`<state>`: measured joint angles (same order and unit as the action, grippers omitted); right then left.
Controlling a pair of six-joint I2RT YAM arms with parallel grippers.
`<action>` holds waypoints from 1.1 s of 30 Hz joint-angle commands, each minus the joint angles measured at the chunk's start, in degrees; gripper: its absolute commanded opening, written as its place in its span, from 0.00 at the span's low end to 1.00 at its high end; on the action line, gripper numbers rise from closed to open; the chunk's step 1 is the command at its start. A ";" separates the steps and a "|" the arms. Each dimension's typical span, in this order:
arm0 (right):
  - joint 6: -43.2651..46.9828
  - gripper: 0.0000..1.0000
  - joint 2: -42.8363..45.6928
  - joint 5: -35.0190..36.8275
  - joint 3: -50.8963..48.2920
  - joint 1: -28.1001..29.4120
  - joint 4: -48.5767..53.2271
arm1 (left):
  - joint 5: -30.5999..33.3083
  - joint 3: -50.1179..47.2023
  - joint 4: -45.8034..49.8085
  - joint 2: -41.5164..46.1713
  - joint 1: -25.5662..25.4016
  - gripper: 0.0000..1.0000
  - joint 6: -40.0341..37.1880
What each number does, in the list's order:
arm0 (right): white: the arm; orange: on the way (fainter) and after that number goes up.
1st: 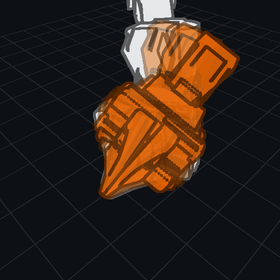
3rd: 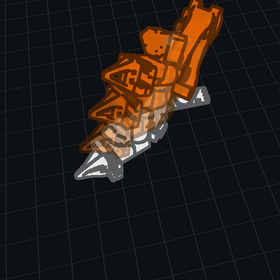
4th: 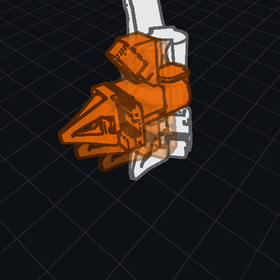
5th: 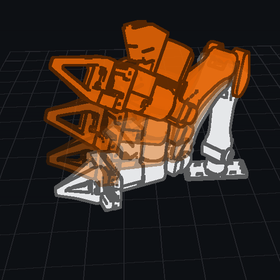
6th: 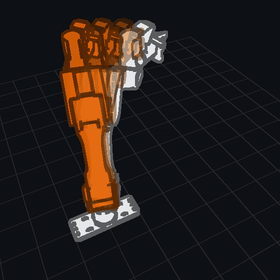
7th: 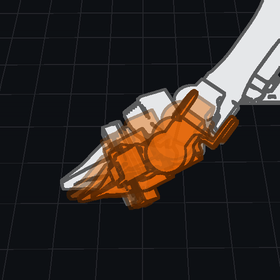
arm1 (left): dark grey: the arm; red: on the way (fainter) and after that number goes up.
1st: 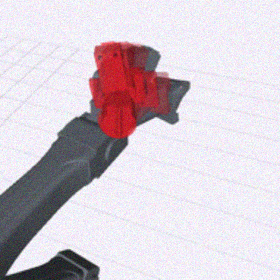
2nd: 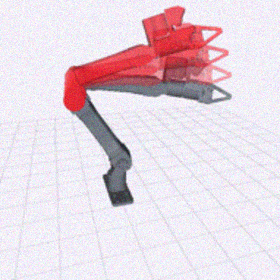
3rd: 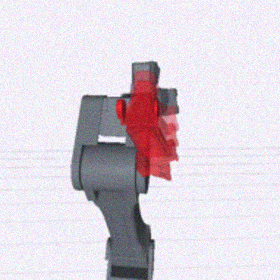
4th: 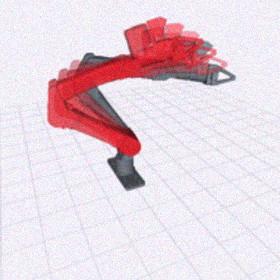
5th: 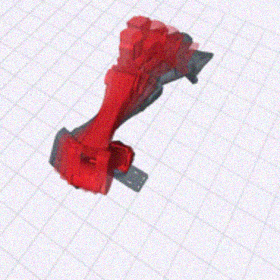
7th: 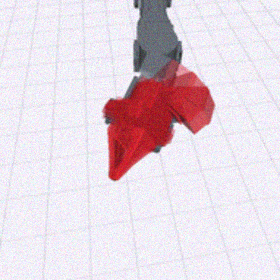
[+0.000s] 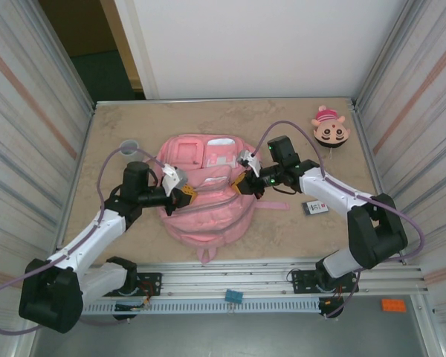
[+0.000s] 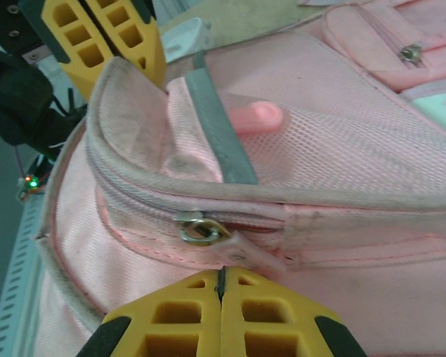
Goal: Pack the student bag
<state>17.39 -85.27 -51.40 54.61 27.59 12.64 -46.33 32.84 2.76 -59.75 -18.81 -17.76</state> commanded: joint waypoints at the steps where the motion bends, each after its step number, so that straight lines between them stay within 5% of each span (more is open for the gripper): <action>1: 0.56 0.00 1.65 -4.72 1.83 1.14 2.46 | -1.53 3.46 -5.25 0.72 0.00 0.00 -0.48; 2: 0.83 0.00 1.77 -4.45 1.82 1.23 2.74 | -1.72 3.46 -5.30 0.69 0.00 0.00 -0.44; 7: 3.42 0.41 2.65 2.55 1.46 0.88 2.45 | -2.98 3.42 -4.96 1.07 0.00 0.00 -0.61; 10: 6.04 0.53 2.45 8.16 1.61 1.27 2.58 | -3.39 3.20 -5.07 1.40 0.03 0.00 -0.69; 25: 12.93 0.62 4.91 15.27 -0.95 -0.41 2.74 | -3.67 3.29 -3.37 2.15 0.03 0.00 -2.28; 33: 12.12 0.60 1.40 9.31 1.68 0.74 0.44 | -5.22 3.22 -4.48 1.25 0.01 0.00 -2.02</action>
<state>27.99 -82.08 -38.96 54.33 27.51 13.17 -46.72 32.88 3.20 -59.68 -18.81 -19.49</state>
